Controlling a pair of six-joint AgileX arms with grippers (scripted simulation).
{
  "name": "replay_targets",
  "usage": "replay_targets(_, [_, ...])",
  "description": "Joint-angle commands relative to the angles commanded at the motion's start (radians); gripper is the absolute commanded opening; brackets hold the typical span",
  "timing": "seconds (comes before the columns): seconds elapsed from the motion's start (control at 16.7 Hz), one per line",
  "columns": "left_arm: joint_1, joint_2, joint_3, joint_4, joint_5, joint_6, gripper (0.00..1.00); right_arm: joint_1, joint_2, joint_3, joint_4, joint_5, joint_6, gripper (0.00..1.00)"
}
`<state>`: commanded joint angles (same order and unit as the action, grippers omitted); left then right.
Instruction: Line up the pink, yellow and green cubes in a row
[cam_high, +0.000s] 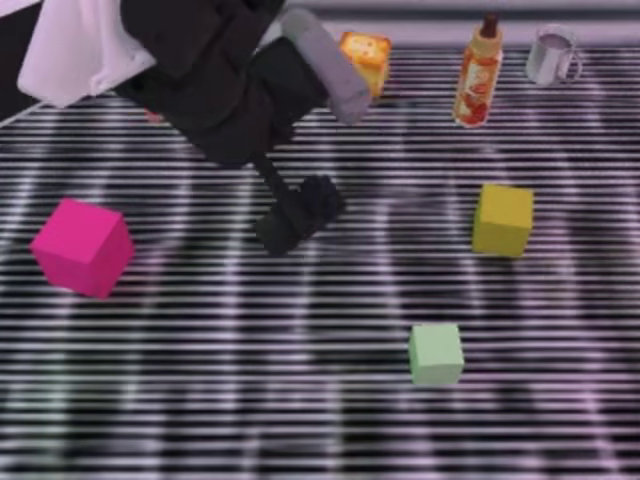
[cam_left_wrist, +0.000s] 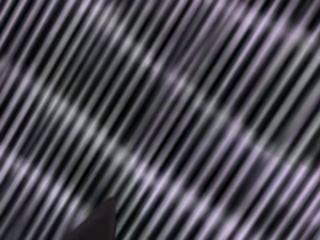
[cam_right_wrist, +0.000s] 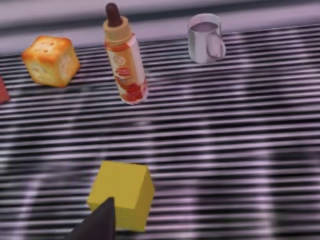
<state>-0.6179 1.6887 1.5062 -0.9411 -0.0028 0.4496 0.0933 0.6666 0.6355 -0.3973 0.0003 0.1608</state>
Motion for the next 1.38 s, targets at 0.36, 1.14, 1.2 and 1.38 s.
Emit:
replay_targets(0.36, [0.280,-0.714,-0.631,0.355,-0.011,-0.184,1.00,0.082,0.748,0.594,-0.385,0.008,0.135,1.00])
replay_targets(1.14, [0.631,-1.669,-1.491,0.927,0.002,-0.443,1.00,0.202,1.690,1.451,-0.895,0.005,0.342,1.00])
replay_targets(1.2, [0.636,-1.684,-1.503,0.938,0.003,-0.448,1.00,0.204,1.704,1.465,-0.901,0.005,0.345,1.00])
replay_targets(1.38, [0.638,-1.689,-1.506,0.941,0.003,-0.450,1.00,0.205,1.708,1.469,-0.903,0.005,0.346,1.00])
